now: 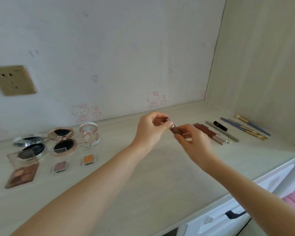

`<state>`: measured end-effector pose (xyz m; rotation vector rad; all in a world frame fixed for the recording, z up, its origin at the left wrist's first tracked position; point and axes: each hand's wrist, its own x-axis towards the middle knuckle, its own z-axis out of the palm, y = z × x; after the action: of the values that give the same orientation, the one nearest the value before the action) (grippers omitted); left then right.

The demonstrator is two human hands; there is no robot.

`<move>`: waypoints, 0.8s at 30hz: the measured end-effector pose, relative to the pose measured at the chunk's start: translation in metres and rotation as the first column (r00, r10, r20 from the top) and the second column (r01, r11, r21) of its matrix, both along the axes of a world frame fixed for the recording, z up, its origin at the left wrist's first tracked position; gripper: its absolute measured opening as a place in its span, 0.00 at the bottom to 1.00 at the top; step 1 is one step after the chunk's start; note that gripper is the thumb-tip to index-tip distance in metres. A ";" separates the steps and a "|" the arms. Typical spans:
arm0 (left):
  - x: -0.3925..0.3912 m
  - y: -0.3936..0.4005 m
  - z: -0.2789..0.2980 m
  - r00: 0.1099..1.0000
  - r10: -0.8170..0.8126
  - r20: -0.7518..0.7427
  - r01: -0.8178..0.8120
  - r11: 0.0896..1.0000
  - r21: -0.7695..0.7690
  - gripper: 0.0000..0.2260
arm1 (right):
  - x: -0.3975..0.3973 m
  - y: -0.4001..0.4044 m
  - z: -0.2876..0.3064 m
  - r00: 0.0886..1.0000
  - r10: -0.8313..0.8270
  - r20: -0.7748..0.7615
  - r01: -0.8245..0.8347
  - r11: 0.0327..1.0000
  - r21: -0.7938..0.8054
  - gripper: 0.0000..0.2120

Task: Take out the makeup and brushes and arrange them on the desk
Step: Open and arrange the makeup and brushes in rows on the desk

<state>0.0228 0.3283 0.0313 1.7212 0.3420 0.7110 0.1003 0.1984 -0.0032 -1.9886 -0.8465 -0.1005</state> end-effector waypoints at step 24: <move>-0.245 0.100 -0.045 0.919 0.338 -0.203 -0.198 0.841 0.504 0.08 | -0.174 0.118 0.008 0.829 0.515 -0.221 -0.526 0.851 0.010 0.08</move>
<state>-0.2223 0.4286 -0.0133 2.2862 0.6672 0.7970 -0.0732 0.3160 0.0046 -1.7053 -1.2242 0.4524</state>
